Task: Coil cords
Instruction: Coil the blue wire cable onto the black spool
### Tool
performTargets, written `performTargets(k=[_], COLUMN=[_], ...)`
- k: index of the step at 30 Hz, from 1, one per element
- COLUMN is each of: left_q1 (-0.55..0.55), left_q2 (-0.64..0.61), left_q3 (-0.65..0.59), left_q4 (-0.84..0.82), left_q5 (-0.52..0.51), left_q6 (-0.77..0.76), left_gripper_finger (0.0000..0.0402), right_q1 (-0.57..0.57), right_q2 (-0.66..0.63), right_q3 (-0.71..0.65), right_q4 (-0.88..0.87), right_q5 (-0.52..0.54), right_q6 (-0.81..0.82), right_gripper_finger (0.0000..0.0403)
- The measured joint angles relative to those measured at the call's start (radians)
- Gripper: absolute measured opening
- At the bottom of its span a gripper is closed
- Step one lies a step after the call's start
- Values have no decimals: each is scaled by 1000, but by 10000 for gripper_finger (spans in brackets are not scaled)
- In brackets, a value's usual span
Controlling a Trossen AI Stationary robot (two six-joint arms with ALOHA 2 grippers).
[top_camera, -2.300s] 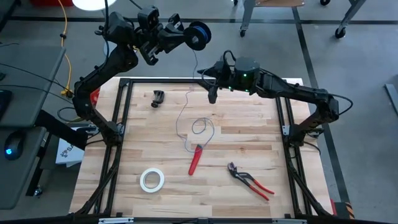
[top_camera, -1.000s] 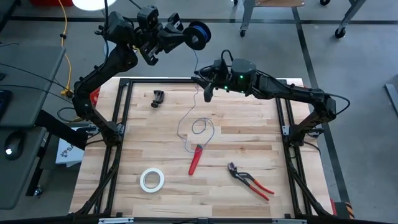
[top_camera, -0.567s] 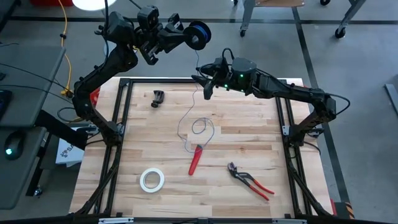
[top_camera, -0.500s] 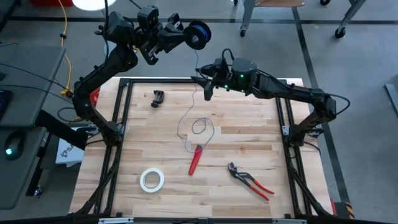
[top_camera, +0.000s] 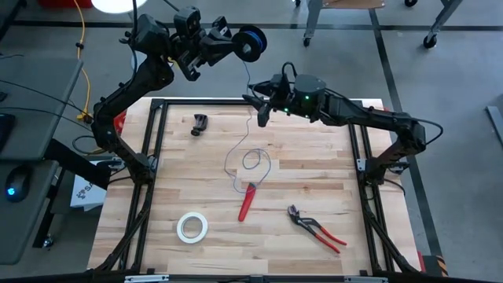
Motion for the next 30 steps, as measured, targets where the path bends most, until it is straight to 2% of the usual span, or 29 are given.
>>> performTargets(k=[16,19,25,30], left_q1=[0,1,1,0], left_q2=[0,0,0,4], left_q3=[0,0,0,0], left_q4=[-2,-4,-4,-4], left_q5=[-23,-24,-38,-38], left_q6=[-1,3,7,7], left_gripper_finger=[1,1,1,1], right_q1=[-7,-7,-7,-7], right_q2=[28,28,36,36], right_q3=[0,0,0,0], right_q4=[14,14,36,34], right_q5=[-16,-18,-19,-24], right_q6=[25,15,58,50], right_gripper_finger=[185,154,46,11])
